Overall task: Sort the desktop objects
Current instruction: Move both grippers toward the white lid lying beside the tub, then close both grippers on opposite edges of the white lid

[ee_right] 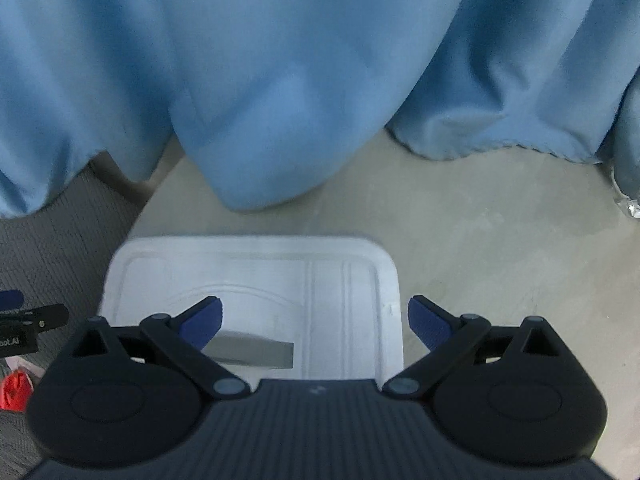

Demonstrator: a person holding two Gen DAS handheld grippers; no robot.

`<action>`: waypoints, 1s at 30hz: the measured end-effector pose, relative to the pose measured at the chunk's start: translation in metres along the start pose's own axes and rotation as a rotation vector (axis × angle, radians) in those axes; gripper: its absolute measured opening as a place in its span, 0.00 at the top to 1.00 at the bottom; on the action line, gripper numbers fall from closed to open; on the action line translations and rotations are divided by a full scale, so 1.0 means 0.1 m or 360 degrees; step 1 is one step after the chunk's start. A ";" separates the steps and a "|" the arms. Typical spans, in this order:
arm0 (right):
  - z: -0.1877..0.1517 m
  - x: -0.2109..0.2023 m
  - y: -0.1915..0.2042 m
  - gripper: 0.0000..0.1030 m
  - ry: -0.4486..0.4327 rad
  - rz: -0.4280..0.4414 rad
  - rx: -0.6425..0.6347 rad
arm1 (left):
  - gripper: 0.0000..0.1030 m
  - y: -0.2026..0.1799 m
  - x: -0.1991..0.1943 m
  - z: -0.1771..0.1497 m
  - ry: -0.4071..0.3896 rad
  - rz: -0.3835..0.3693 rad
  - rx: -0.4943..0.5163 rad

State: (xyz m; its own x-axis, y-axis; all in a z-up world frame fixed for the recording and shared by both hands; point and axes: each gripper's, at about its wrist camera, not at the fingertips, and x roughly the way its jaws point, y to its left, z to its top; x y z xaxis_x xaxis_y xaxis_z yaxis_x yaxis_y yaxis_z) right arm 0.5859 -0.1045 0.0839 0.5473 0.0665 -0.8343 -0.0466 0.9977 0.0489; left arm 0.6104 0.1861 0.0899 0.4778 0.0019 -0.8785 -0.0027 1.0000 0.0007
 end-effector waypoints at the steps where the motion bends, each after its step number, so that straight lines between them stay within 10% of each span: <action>1: -0.01 0.04 0.03 0.03 0.0012 -0.0014 -0.0022 | 0.19 -0.01 0.05 -0.01 0.0011 0.0004 0.0009; 30: -0.17 0.96 -0.10 0.03 0.0389 -0.0041 0.0051 | 0.19 -0.11 0.91 -0.23 0.0207 -0.0150 -0.0119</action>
State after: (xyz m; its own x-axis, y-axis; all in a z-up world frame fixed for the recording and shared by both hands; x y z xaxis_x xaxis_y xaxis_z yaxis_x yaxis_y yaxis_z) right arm 0.6252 -0.1086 -0.0063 0.3296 0.0398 -0.9433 -0.0063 0.9992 0.0399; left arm 0.6335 0.1754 -0.0012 0.3614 -0.0969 -0.9274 -0.0310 0.9928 -0.1158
